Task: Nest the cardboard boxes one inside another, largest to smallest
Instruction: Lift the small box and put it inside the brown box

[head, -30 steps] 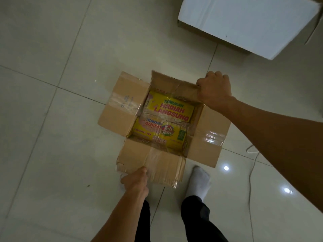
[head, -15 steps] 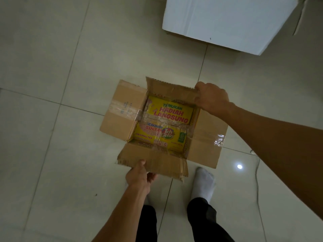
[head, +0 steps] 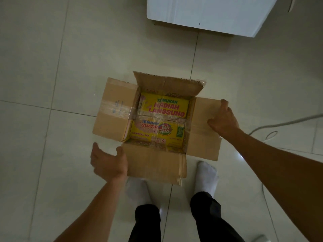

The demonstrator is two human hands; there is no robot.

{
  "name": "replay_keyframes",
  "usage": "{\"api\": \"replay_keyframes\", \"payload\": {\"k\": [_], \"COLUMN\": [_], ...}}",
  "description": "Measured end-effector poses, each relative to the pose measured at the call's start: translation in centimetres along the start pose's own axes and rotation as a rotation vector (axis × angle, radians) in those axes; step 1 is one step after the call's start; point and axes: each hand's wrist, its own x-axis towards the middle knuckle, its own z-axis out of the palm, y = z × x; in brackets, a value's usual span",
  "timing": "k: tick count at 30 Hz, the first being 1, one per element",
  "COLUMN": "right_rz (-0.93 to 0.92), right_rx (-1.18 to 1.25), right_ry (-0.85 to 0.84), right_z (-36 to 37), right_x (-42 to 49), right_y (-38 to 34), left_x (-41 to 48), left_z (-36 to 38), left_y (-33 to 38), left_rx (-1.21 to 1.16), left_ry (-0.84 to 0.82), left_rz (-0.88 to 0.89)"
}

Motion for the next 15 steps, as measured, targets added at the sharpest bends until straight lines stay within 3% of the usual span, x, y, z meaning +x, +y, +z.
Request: {"api": "replay_keyframes", "payload": {"k": [2,5,11,15], "right_rz": [0.096,0.246,0.325,0.308], "right_rx": [0.067,0.234,0.305,0.226], "right_ry": [0.006,0.054,0.074,0.082], "right_z": [1.0,2.2,2.9,2.2], "right_x": [0.0,0.4,0.9,0.2], "right_y": [0.7,1.5,2.3,1.7], "left_x": [2.5,6.8,13.0,13.3], "left_z": [0.3,1.1,1.6,-0.2], "left_y": [0.3,1.9,4.6,5.3], "left_rx": [0.058,0.140,0.004,0.080], "left_ry": [-0.062,-0.122,-0.357,-0.289], "left_rz": [0.156,0.242,0.087,0.166]}}
